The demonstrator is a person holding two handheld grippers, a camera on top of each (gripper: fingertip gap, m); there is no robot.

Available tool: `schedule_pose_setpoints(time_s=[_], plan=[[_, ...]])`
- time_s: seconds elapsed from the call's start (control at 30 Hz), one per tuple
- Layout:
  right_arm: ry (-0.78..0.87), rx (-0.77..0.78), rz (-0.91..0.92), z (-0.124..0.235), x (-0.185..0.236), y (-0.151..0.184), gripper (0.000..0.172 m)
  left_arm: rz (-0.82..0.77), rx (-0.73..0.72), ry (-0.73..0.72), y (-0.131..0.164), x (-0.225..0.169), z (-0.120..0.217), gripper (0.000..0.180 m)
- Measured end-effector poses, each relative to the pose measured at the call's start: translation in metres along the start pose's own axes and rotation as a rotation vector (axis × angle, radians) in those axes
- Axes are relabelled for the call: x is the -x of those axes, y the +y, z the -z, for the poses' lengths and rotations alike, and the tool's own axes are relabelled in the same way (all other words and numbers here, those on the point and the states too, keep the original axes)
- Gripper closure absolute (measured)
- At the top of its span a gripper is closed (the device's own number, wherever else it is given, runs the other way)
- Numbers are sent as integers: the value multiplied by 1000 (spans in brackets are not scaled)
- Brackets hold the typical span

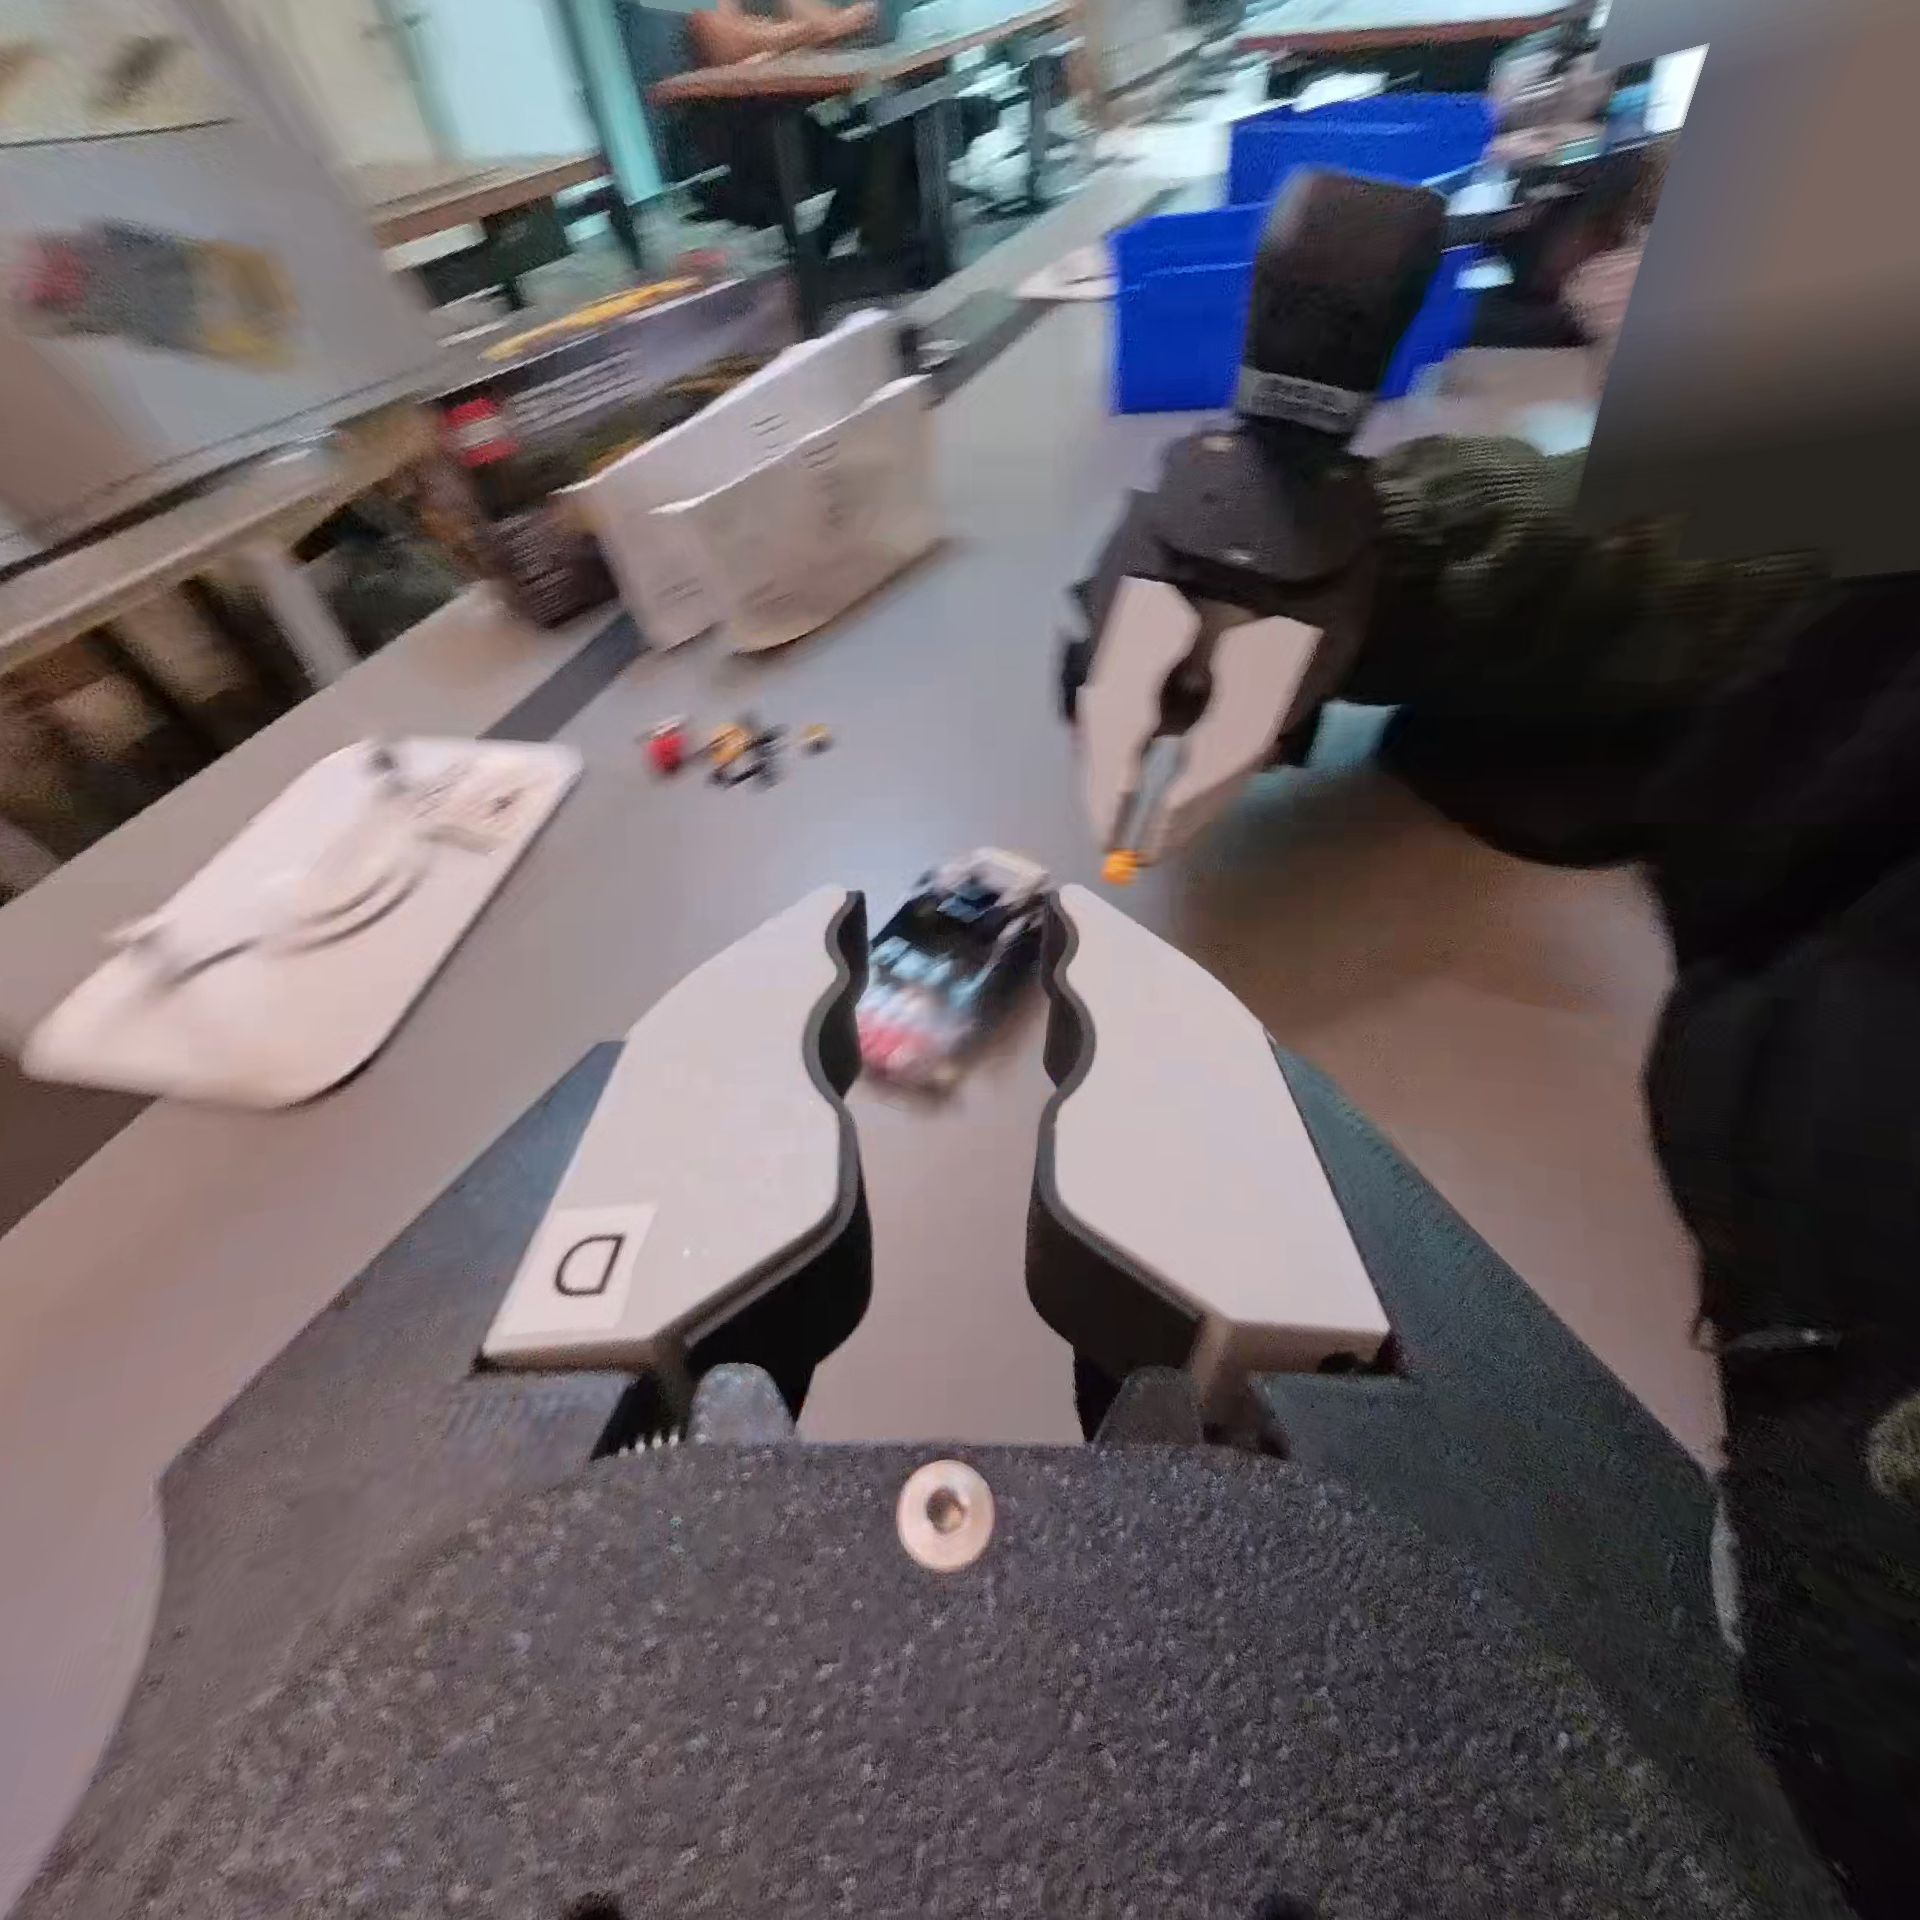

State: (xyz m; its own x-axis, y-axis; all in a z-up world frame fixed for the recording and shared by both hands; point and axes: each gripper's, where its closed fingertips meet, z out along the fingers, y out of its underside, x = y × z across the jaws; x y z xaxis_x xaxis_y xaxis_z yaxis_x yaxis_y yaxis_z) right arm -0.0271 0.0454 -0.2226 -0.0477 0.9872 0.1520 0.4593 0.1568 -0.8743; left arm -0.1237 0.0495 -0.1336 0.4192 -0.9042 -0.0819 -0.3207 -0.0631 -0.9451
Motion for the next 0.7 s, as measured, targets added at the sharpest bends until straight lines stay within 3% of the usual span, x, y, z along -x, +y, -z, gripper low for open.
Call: schedule_pose_setpoints(time_s=[0.1, 0.2, 0.27, 0.33, 0.47, 0.57, 0.63, 0.7], plan=[[102, -117, 51, 2, -2, -37, 165, -39, -36, 121, -2, -31, -33, 148], [133, -153, 110, -2, 6, -59, 165, -116, 39, 143, 8, -46, -53, 149], [128, -143, 137, -6, 11, -63, 165, -122, 63, 163, 11, -53, -59, 154], [123, -134, 142, -8, 14, -63, 165, -131, 82, 181, 14, -57, -58, 171], [106, -164, 134, -7, 16, -66, 165, -156, 93, 174, 13, -59, -55, 172], [190, -185, 133, 1, 0, -64, 167, -227, 118, -17, 7, -30, -41, 172], [247, -214, 63, 13, -21, -61, 157, -224, 93, -301, -9, 16, -10, 172], [287, -156, -12, 21, -43, -44, 144, -205, 163, -643, -11, 70, 41, 172]])
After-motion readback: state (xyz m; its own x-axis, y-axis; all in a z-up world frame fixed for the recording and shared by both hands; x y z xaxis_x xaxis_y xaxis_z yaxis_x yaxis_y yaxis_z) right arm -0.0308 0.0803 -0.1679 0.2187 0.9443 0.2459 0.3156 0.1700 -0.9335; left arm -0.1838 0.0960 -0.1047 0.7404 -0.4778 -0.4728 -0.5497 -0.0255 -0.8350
